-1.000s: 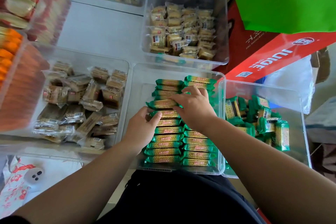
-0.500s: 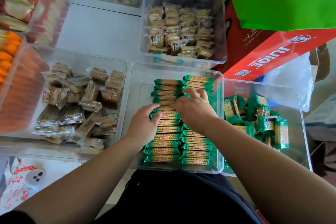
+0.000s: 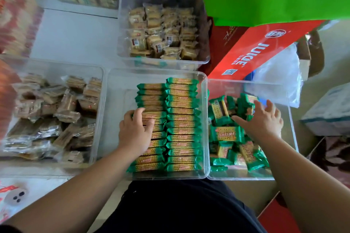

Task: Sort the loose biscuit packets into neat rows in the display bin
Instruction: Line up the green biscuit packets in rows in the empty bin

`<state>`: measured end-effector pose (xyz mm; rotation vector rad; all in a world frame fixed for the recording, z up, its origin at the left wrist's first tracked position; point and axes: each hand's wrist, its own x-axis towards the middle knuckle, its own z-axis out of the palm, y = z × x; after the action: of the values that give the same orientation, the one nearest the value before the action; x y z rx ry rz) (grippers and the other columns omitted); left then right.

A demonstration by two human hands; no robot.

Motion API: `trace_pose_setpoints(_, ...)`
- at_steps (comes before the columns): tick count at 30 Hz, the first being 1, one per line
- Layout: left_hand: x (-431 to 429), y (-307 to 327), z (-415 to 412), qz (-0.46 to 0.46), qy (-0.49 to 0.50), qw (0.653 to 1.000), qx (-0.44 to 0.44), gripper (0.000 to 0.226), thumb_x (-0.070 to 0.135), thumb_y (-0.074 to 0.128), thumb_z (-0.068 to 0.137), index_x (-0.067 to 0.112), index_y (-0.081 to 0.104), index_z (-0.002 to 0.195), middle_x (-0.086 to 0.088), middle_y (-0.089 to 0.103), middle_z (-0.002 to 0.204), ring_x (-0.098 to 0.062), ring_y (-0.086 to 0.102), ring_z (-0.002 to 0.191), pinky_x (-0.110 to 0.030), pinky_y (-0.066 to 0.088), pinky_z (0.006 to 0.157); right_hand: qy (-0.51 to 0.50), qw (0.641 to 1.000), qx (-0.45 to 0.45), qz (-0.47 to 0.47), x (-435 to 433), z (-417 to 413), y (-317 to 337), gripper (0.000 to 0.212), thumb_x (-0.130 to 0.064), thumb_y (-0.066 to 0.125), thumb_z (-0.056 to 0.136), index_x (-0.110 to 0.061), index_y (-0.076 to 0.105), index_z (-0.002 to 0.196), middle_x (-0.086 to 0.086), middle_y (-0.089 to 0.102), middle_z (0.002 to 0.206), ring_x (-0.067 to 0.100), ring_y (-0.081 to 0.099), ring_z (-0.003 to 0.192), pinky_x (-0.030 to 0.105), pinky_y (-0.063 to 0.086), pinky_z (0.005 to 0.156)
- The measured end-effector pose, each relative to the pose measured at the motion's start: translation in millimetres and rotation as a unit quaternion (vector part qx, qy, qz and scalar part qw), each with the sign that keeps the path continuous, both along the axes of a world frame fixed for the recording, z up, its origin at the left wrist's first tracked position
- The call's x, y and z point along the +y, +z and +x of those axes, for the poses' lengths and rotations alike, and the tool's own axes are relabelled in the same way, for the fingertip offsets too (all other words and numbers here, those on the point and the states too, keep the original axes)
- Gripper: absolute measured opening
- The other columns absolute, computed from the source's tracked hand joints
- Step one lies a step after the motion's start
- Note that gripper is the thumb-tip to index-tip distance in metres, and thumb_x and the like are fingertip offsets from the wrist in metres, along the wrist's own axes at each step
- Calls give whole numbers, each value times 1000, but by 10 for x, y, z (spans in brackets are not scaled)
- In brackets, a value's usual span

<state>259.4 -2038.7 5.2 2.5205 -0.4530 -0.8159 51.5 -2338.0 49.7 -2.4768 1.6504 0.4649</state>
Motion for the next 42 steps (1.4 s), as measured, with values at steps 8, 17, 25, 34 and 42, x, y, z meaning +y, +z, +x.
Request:
trace_pose_setpoints(8,-24,61,-71,-19,59,997,-35,51,47,59,98,27,48,143,-9,53,141,-31,47,131,-50,42,111,-69,995,-58,37,-218,-321,-265,110,-68,78,70,-5,35,148,21,45,148,39,39,137,48,33,115)
trace_pose_setpoints(17,-64,63,-134,17,49,996,-67,47,44,55,101,26,49,143,-15,51,139,-35,47,130,-49,42,109,40,997,-58,20,-240,-502,-272,58,-52,66,85,-28,53,136,6,58,130,39,44,120,49,47,94)
trace_pose_setpoints(25,-22,178,-75,51,3,987,-152,42,46,56,100,25,64,135,-13,44,152,-37,38,139,-52,33,113,55,975,-216,-6,-232,-393,-11,16,-20,66,86,-12,64,100,12,65,99,35,55,90,38,45,69)
trace_pose_setpoints(34,-69,246,26,45,-116,977,-171,48,47,52,99,14,66,130,-10,67,130,-36,57,122,-50,46,102,3,903,-376,206,150,67,336,41,-17,81,80,-33,66,115,-8,69,105,11,66,92,31,57,77)
trace_pose_setpoints(42,-27,241,-80,57,-127,978,-155,55,45,63,95,15,55,141,-10,58,141,-37,49,128,-51,43,106,166,954,-140,208,143,-70,-32,36,-33,77,84,-28,68,118,-3,58,126,24,51,120,36,42,99)
